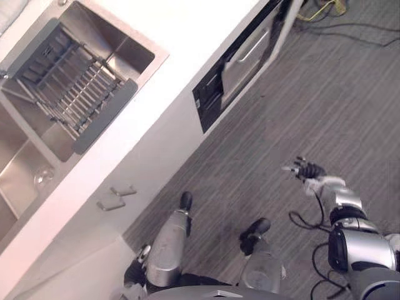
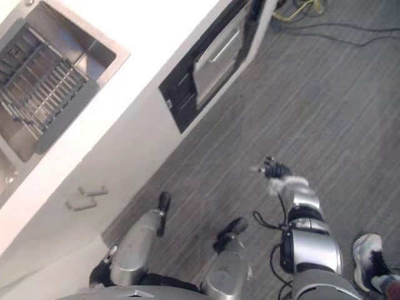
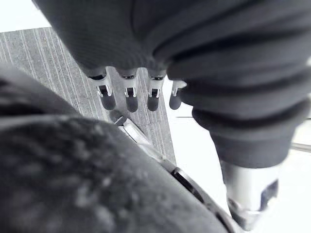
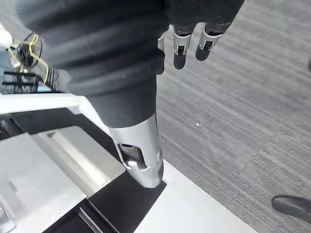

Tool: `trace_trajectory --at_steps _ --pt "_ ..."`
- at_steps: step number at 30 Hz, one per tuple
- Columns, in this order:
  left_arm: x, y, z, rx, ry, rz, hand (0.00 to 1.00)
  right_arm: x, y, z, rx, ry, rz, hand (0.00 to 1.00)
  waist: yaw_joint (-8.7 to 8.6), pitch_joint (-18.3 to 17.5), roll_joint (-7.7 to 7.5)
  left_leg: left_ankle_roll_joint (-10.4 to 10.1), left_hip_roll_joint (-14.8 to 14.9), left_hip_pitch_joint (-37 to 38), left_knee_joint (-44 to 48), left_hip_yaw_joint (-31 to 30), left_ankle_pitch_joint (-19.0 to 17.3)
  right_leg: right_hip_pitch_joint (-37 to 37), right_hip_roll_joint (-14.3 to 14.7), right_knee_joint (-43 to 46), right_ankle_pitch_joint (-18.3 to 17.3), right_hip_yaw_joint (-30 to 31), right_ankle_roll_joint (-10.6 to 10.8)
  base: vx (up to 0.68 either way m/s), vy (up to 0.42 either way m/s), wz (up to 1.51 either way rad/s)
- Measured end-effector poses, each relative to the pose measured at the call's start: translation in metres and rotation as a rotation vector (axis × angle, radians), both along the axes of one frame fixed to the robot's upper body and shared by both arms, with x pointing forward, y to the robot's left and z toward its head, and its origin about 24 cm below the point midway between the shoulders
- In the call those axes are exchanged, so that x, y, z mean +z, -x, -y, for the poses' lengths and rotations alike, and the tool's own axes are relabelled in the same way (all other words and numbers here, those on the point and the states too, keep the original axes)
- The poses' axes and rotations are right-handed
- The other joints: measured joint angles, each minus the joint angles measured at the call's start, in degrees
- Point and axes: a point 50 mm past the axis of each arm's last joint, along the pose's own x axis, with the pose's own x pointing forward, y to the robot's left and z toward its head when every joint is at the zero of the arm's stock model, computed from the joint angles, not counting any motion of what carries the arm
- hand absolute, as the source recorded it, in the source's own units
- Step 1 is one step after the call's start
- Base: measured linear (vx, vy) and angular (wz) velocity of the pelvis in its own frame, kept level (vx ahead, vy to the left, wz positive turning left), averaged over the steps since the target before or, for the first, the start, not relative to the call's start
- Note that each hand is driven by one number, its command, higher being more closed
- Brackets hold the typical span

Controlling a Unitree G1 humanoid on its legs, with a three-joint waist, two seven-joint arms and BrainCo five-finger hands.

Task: Walk over to the sink, pick up the cup, carry it to the dishwasher, place the cup inside the dishwasher, then close the dishwasher door

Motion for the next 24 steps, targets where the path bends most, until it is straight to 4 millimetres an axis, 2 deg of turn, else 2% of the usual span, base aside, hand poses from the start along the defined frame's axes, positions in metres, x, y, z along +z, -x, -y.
trace_trajectory --at_steps 3,4,6,7,8,9,11,12,13,14,15,16,17,18,19,20,21,22,23,24 --pt "0.001 -0.001 -0.005 -0.025 -0.046 0.016 0.00 -0.006 -0.002 -0.010 0.032 -0.033 0.002 0.00 0.61 -0.23 -0.58 0.12 0.82 -0.51 4.17 0.03 -2.20 0.17 0.27 2.41 -1.34 0.98 -0.14 -0.09 0.041 -0.07" --pt "0.001 0.000 -0.009 -0.021 -0.063 0.003 0.00 -0.017 -0.002 -0.024 0.078 -0.045 -0.030 0.00 1.02 -0.60 -1.60 0.16 0.81 -0.18 5.08 0.16 -2.79 0.33 -0.14 3.64 -2.02 1.25 -0.36 -0.06 0.035 0.00" --pt "0.000 0.002 -0.018 -0.002 -0.091 -0.037 0.00 -0.060 0.015 -0.058 0.219 0.005 -0.188 0.00 1.67 -2.26 -4.73 0.87 -0.55 0.13 4.72 -0.42 -3.37 0.96 -1.35 4.61 -2.81 1.05 -0.41 -0.06 0.038 0.16" --pt "-0.001 0.003 -0.020 0.001 -0.095 -0.051 0.00 -0.072 0.023 -0.066 0.255 0.025 -0.231 0.00 1.98 -2.84 -5.29 0.94 -0.88 0.14 4.04 -0.81 -3.39 1.11 -1.28 5.27 -3.26 1.28 -0.38 -0.01 0.009 0.61" --pt "0.000 0.003 -0.025 -0.001 -0.107 -0.058 0.00 -0.092 0.039 -0.076 0.304 0.044 -0.310 0.00 1.34 -3.55 -6.62 1.53 -2.44 0.43 3.58 -2.67 -3.00 0.51 -1.21 12.70 -8.36 6.32 -0.88 0.05 -0.018 1.10" --pt "0.000 0.004 -0.032 0.013 -0.124 -0.079 0.00 -0.115 0.064 -0.082 0.300 0.015 -0.390 0.00 0.66 -4.28 -8.05 2.24 -4.83 1.21 2.87 -5.79 -2.08 0.88 -0.29 17.22 -11.22 12.13 -0.79 0.08 -0.034 1.28" --pt "0.000 0.007 -0.038 0.041 -0.124 -0.102 0.00 -0.134 0.088 -0.088 0.255 -0.037 -0.457 0.00 0.31 -5.25 -9.50 1.93 -6.44 2.41 -0.25 -8.45 -0.09 1.00 -0.24 18.50 -10.97 16.17 -0.89 0.08 -0.073 1.07" --pt "0.000 0.007 -0.038 0.057 -0.117 -0.108 0.00 -0.147 0.109 -0.091 0.208 -0.069 -0.519 0.00 -0.12 -6.43 -10.03 1.74 -6.36 2.82 -3.21 -11.40 1.89 1.17 1.73 17.25 -14.02 18.09 0.28 0.06 -0.147 1.00" --pt "0.000 0.004 -0.039 0.071 -0.116 -0.103 0.00 -0.152 0.116 -0.092 0.183 -0.078 -0.537 0.00 -0.18 -6.89 -10.22 1.34 -6.26 2.81 -4.42 -12.87 2.73 1.39 4.01 14.82 -15.34 18.97 0.10 0.03 -0.218 1.08" --pt "0.003 -0.002 -0.043 0.108 -0.116 -0.085 0.00 -0.162 0.134 -0.094 0.129 -0.100 -0.575 0.00 -0.05 -7.74 -11.38 0.73 -6.73 2.67 -6.53 -14.47 4.19 1.93 7.03 8.09 -17.20 19.01 -0.89 0.00 -0.230 1.18" --pt "0.002 -0.007 -0.041 0.127 -0.105 -0.091 0.00 -0.170 0.155 -0.093 0.043 -0.131 -0.597 0.00 -0.46 -8.95 -10.88 1.39 -6.84 1.61 -6.01 -14.10 4.20 3.73 7.52 5.96 -16.47 16.11 -1.26 -0.01 -0.168 1.07" --pt "0.001 -0.006 -0.041 0.140 -0.102 -0.096 0.00 -0.175 0.166 -0.095 0.003 -0.154 -0.614 0.00 -0.20 -9.61 -10.93 1.86 -6.47 0.78 -4.01 -11.66 3.41 4.01 7.10 5.94 -16.52 14.88 -1.22 0.05 -0.059 1.02" --pt "0.000 -0.006 -0.041 0.150 -0.100 -0.110 0.00 -0.183 0.189 -0.096 -0.074 -0.193 -0.633 0.00 -0.90 -10.98 -10.48 3.48 -6.50 -0.18 3.06 -6.90 0.85 6.45 7.11 6.39 -16.53 13.83 -1.14 0.17 -0.050 1.07" --pt "-0.004 -0.001 -0.035 0.177 -0.075 -0.142 0.00 -0.186 0.208 -0.096 -0.141 -0.217 -0.635 0.00 -2.44 -12.45 -8.42 4.38 -6.00 0.75 4.38 -5.33 -1.06 8.12 8.93 8.74 -16.20 15.85 -1.73 0.23 -0.045 1.19" --pt "-0.004 -0.004 -0.032 0.187 -0.063 -0.139 0.00 -0.188 0.215 -0.098 -0.169 -0.237 -0.627 0.00 -2.84 -13.17 -8.00 3.70 -5.69 1.99 3.40 -6.22 -1.60 7.80 9.20 11.37 -15.97 17.86 -2.08 0.20 -0.084 1.10" --pt "-0.005 -0.008 -0.027 0.208 -0.045 -0.134 0.00 -0.190 0.222 -0.101 -0.187 -0.249 -0.627 0.00 -3.19 -14.14 -8.31 2.86 -5.27 4.49 1.17 -8.13 -1.07 6.12 9.53 15.40 -17.23 22.23 -2.61 0.12 -0.065 0.73" --pt "-0.006 -0.008 -0.029 0.235 -0.042 -0.150 0.00 -0.191 0.222 -0.108 -0.181 -0.263 -0.615 0.00 -3.23 -16.28 -9.19 2.44 -5.14 5.61 -0.62 -9.59 -0.27 6.51 10.90 9.91 -18.74 23.80 -2.60 0.06 -0.094 0.55" --pt "-0.006 -0.006 -0.031 0.249 -0.043 -0.159 0.00 -0.192 0.221 -0.115 -0.177 -0.271 -0.610 0.00 -3.08 -17.16 -9.79 2.21 -5.40 6.02 -1.52 -9.79 0.04 6.78 11.07 6.61 -17.37 24.02 -2.97 0.05 -0.146 0.47" --pt "-0.006 -0.005 -0.038 0.279 -0.051 -0.161 0.00 -0.194 0.218 -0.130 -0.161 -0.292 -0.604 0.00 -3.08 -18.30 -12.07 1.88 -6.34 6.88 -2.37 -10.36 0.20 6.83 11.08 3.04 -13.89 24.76 -2.23 0.03 -0.169 0.39" --pt "-0.007 -0.003 -0.038 0.313 -0.044 -0.183 0.00 -0.196 0.216 -0.143 -0.159 -0.315 -0.599 0.00 -2.86 -19.58 -12.59 1.16 -5.98 8.25 -4.12 -11.09 0.63 8.19 11.16 2.09 -13.97 24.37 -2.20 0.00 -0.163 0.33"
